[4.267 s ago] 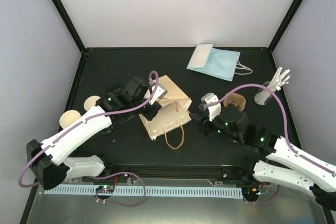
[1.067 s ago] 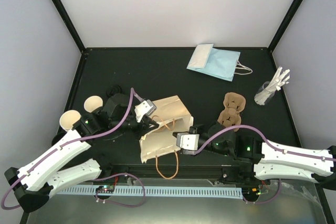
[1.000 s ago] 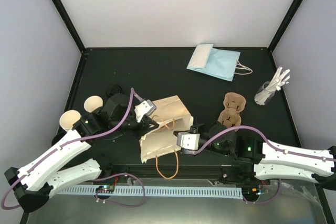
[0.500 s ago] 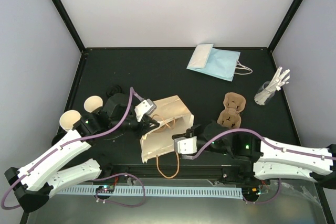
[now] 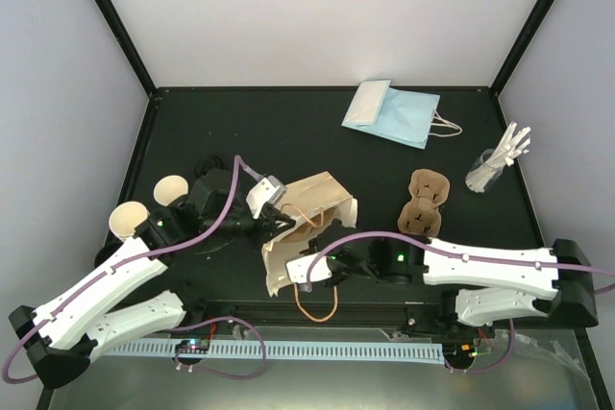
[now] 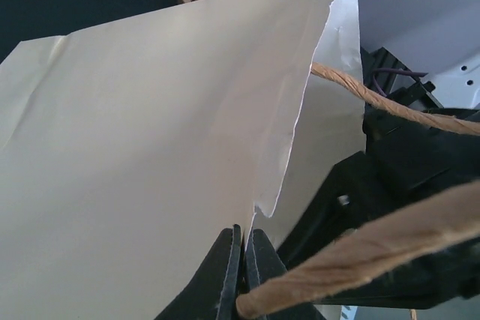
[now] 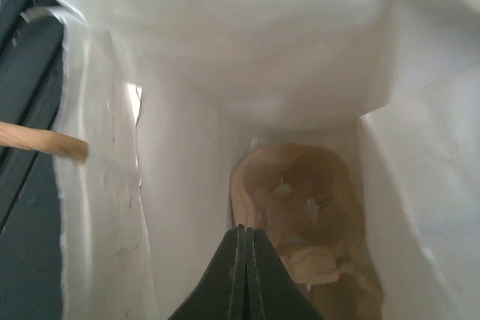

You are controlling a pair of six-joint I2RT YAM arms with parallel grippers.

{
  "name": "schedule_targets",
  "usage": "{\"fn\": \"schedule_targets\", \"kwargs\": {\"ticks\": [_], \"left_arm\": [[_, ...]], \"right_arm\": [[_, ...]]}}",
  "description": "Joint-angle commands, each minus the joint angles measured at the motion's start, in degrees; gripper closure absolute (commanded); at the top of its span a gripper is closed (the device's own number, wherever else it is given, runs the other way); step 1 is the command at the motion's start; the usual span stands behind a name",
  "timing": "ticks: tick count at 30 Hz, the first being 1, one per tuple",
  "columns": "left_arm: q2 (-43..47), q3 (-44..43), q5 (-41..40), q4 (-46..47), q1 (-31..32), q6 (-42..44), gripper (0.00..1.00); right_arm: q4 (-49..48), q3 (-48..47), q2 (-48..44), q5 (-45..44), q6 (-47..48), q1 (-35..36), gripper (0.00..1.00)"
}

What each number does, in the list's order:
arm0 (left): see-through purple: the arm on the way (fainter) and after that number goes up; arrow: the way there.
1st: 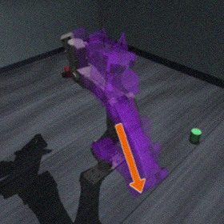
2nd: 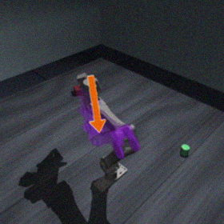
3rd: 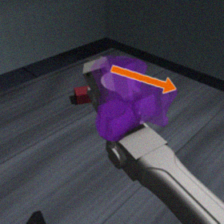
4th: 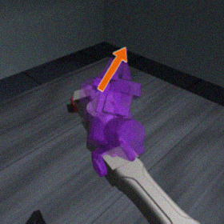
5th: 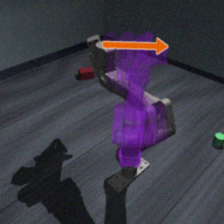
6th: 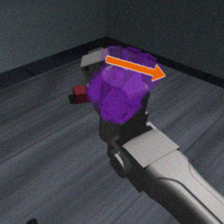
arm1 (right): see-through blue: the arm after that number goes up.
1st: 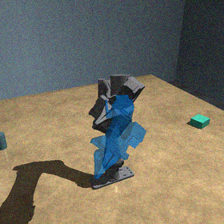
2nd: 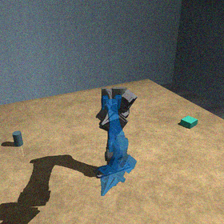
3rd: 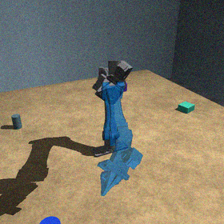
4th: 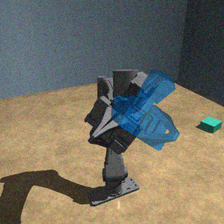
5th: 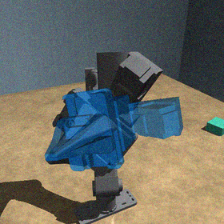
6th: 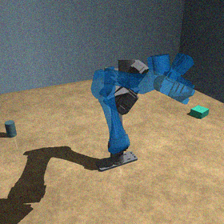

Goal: Pack the takeout coffee

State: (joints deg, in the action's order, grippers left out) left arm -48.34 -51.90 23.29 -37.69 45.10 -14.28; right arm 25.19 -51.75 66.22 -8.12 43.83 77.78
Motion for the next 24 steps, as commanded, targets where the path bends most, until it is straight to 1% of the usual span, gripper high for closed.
{"fn": "schedule_targets", "kwargs": {"ticks": [1, 4, 9, 15, 19, 24], "left_arm": [[0.26, 0.28, 0.95, 3.94, 0.34, -1.40, 0.98], [-0.66, 0.29, 1.78, 4.21, 0.40, -1.26, 0.98], [-1.74, 0.26, 2.20, 3.77, 0.43, -1.15, 0.98], [-2.06, 0.23, 2.98, 3.97, 0.54, -1.32, 0.98], [-2.20, 0.11, 3.85, 4.64, 0.51, -1.69, 0.98], [-2.17, -0.53, 4.13, 4.40, 0.54, -1.69, 0.98]], "right_arm": [[3.45, -3.17, 4.64, -8.41, -1.52, 0.53, 0.99], [4.50, -4.87, 6.47, -10.19, -2.86, 0.40, 0.99], [0.91, -3.06, 3.61, -8.58, -1.79, 0.09, 0.99], [3.99, -5.57, 6.39, -7.37, -1.44, -3.11, 0.99], [-0.78, -3.65, 7.46, -12.30, 0.81, -3.25, 0.99], [-5.94, -0.99, 8.08, -14.91, 3.49, -3.29, 0.99]]}}
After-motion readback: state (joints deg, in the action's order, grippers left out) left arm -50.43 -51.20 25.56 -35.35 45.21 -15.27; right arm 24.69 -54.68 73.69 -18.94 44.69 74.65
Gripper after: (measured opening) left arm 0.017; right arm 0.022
